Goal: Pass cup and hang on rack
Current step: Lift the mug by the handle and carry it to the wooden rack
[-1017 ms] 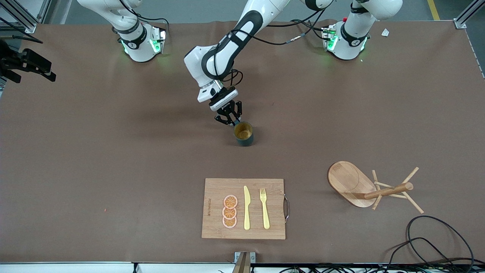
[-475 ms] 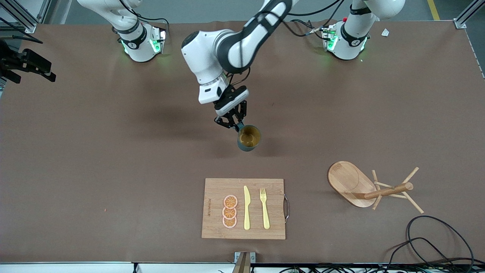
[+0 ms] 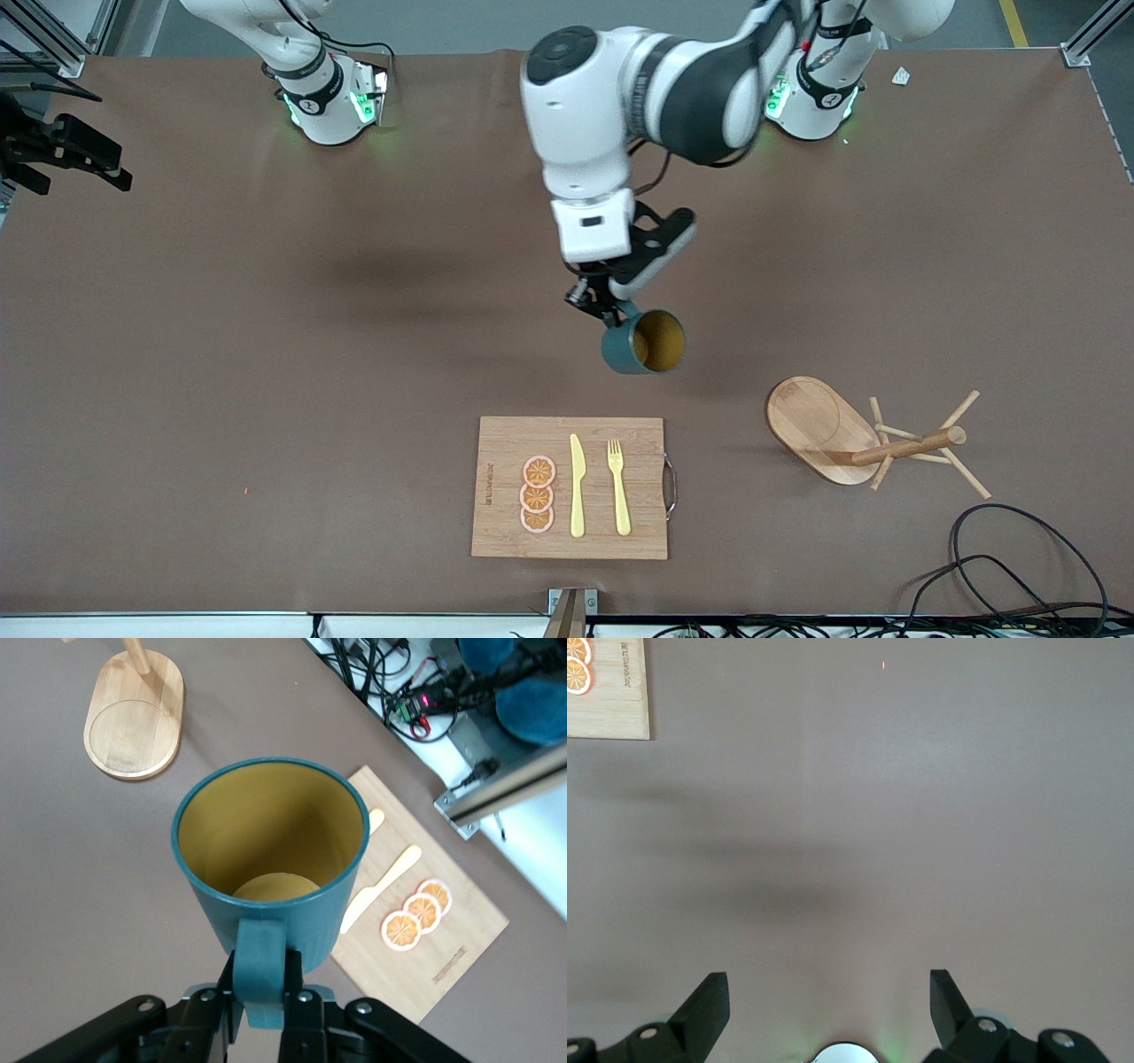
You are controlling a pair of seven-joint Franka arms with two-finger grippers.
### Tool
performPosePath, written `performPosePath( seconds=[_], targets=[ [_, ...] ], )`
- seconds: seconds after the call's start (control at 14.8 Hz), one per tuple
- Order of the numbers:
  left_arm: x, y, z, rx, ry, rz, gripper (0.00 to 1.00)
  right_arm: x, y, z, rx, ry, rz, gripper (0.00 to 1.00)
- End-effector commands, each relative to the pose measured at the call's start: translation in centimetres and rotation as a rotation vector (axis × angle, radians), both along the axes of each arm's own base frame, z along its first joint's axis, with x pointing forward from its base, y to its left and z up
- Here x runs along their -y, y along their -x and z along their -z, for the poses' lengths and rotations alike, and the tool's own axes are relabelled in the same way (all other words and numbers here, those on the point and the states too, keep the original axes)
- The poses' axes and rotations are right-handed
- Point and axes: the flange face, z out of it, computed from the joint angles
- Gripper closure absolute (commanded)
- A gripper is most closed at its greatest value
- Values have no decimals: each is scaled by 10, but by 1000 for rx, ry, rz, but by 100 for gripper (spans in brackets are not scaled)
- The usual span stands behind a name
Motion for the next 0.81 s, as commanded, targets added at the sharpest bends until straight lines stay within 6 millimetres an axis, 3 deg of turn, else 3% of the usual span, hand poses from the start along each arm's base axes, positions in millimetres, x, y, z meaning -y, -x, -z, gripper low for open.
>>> performPosePath(
  seconds=[0.0,0.2,0.41,0.75],
  targets=[
    [-54,-19,-36,-36,92,-34,99,1,0,0,-6,3,-10,0],
    [-123,-45,-59,-90,194,-80,99,1,0,0,-6,3,-10,0],
    [-173,-60,-63,-146,271,-50,99,1,0,0,-6,3,-10,0],
    [-215,-71,-43,-266,326,-13,100,0,0,0,-6,3,-13,0]
  ],
)
